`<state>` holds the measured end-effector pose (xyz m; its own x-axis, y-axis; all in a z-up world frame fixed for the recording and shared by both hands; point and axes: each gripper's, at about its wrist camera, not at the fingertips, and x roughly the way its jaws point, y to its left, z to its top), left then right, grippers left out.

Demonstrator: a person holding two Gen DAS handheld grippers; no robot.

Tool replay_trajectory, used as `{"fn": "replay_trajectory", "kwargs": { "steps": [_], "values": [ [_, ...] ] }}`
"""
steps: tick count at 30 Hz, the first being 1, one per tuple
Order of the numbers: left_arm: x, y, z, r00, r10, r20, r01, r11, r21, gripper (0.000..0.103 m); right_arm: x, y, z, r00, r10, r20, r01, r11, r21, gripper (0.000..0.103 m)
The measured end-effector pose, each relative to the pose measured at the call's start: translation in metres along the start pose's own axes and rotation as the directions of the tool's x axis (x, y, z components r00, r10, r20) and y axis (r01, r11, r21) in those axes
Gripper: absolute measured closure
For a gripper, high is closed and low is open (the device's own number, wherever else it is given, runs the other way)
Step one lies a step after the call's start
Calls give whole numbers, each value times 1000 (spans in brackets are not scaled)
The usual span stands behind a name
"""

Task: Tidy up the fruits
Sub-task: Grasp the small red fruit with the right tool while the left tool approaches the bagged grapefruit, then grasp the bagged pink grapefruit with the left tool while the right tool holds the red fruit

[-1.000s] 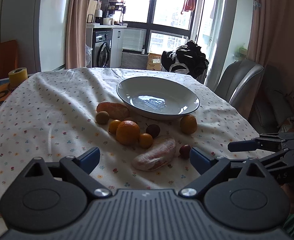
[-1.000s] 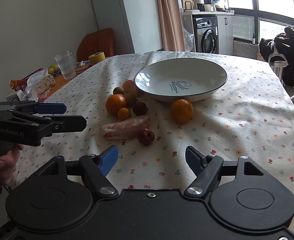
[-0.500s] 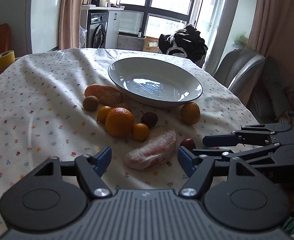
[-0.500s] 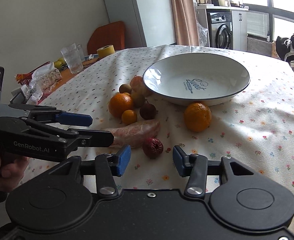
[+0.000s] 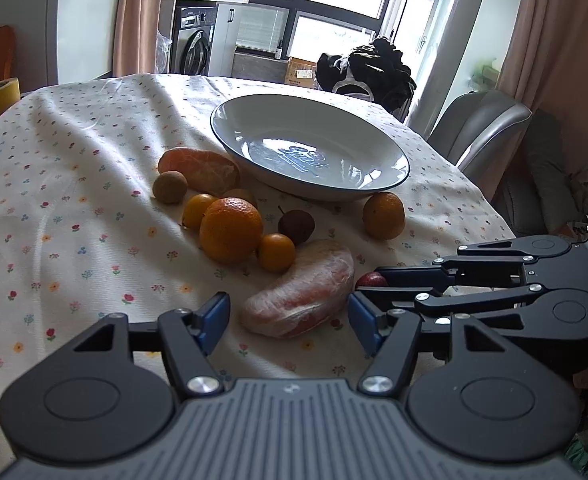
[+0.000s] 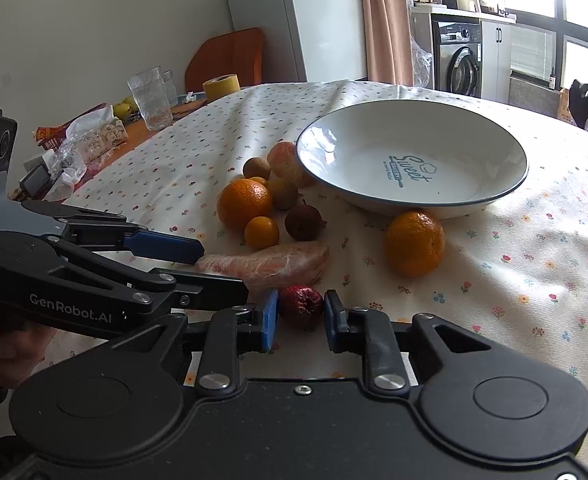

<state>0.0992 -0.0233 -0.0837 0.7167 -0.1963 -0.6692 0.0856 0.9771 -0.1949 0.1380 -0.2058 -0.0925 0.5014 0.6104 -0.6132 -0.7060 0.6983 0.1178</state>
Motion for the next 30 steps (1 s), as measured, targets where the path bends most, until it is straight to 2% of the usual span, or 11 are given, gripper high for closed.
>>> {"fn": "replay_trajectory", "kwargs": {
  "steps": [9, 18, 30],
  "values": [
    [7, -5, 0, 1000, -2, 7, 2, 1000, 18, 39, -11, -7, -2, 999, -34, 8, 34, 999, 3, 80],
    [12, -17, -1, 999, 47, 7, -47, 994, 101, 39, -20, -16, -6, 998, -53, 34, 53, 998, 21, 80],
    [26, -32, 3, 997, 73, 12, -73, 978, 197, 39, -26, -23, -13, 996, -76, 45, 74, 996, 43, 80]
  ]
}}
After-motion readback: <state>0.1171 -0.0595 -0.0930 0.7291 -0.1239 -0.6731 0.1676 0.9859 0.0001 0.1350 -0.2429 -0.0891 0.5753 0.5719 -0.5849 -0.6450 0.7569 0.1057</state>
